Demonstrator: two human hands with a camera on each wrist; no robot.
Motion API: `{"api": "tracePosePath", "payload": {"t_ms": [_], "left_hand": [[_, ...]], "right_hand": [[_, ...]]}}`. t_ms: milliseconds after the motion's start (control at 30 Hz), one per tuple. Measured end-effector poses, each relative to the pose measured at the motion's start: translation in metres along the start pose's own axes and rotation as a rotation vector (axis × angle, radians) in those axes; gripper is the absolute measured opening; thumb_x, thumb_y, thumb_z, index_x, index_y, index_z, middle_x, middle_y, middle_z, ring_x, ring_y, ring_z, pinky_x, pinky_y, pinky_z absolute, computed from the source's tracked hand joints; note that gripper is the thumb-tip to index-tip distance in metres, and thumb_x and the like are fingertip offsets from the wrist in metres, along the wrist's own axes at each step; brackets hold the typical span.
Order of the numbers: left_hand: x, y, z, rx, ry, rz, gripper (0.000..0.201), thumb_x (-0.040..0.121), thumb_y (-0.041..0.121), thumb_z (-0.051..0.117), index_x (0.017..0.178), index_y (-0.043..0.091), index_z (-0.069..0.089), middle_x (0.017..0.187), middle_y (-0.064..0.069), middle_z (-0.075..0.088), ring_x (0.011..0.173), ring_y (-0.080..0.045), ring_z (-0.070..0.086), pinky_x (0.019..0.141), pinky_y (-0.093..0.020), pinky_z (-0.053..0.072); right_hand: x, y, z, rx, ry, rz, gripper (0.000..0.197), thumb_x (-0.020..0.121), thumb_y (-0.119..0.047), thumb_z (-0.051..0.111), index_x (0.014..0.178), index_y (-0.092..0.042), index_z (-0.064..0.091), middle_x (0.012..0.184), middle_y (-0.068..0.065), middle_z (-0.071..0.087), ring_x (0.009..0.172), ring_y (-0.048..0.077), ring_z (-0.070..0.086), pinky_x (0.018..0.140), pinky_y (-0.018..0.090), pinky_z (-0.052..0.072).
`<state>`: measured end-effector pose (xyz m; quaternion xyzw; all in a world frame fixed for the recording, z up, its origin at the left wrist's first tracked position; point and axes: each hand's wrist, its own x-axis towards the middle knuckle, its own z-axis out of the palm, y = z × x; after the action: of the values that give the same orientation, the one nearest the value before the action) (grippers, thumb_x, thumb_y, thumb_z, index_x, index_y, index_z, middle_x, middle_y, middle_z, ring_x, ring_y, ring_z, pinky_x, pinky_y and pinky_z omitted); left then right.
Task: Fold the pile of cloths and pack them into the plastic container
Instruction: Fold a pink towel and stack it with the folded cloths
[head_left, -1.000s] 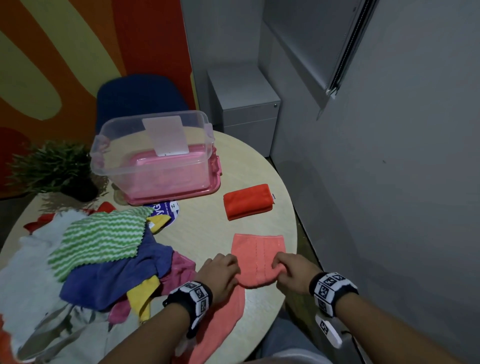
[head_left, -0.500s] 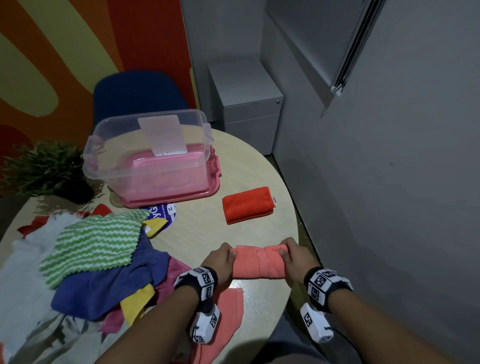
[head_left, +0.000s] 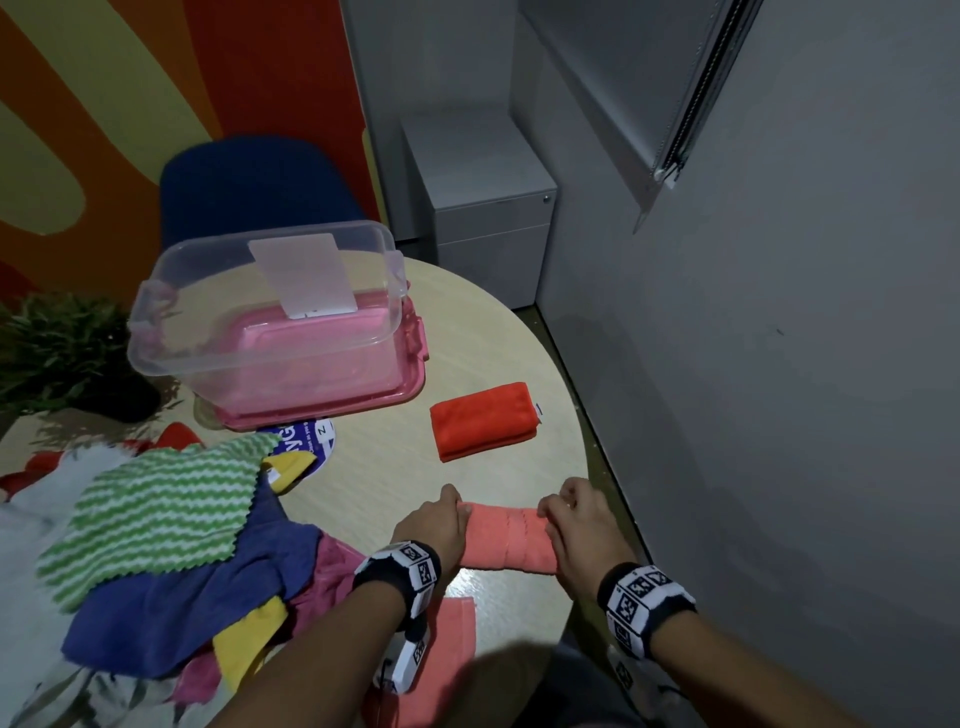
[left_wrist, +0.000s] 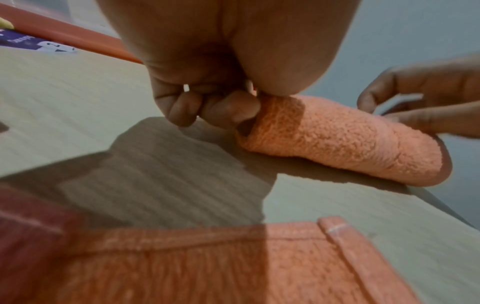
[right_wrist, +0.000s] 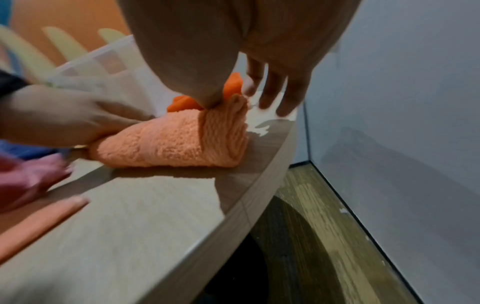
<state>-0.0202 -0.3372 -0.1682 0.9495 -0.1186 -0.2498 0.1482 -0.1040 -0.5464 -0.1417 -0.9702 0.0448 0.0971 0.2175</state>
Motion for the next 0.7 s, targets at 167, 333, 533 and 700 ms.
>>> {"api": "tracePosePath", "payload": {"t_ms": [167,333,533,700], "left_hand": [[0.002,0.001,-0.003,-0.008,-0.001,-0.038,0.030,0.102,0.043,0.031,0.111,0.017,0.044,0.101,-0.009,0.067,0.091,-0.031,0.064,0.069,-0.034,0.042],[-0.008,0.003,-0.012,-0.078,0.118,-0.014,0.018,0.099,0.040,0.037,0.102,0.023,0.041,0.100,-0.002,0.057,0.085,-0.025,0.059,0.069,-0.035,0.046],[-0.032,-0.007,-0.008,0.289,0.225,0.528,0.023,0.088,0.033,0.045,0.108,0.026,0.056,0.119,0.002,0.053,0.105,-0.021,0.052,0.083,-0.038,0.046],[-0.033,-0.013,-0.002,0.414,0.024,0.417,0.060,0.094,0.032,0.040,0.151,0.019,0.026,0.161,-0.005,0.022,0.147,-0.027,0.024,0.106,-0.049,0.034]], "right_hand": [[-0.008,0.005,0.008,-0.262,-0.118,-0.358,0.039,0.086,-0.030,0.059,0.125,-0.026,0.058,0.124,-0.001,0.056,0.115,0.021,0.053,0.097,0.039,0.048],[-0.004,0.009,0.015,-0.284,-0.164,-0.293,0.054,0.075,-0.019,0.069,0.127,-0.027,0.057,0.128,0.000,0.055,0.120,0.021,0.051,0.097,0.037,0.050],[0.005,0.003,0.011,-0.317,-0.163,-0.273,0.066,0.083,-0.017,0.064,0.145,-0.024,0.042,0.150,0.003,0.039,0.138,0.024,0.039,0.117,0.039,0.028],[0.024,-0.004,-0.008,-0.488,-0.219,-0.316,0.083,0.076,-0.015,0.072,0.149,-0.018,0.033,0.157,0.006,0.031,0.148,0.027,0.021,0.122,0.051,0.015]]}}
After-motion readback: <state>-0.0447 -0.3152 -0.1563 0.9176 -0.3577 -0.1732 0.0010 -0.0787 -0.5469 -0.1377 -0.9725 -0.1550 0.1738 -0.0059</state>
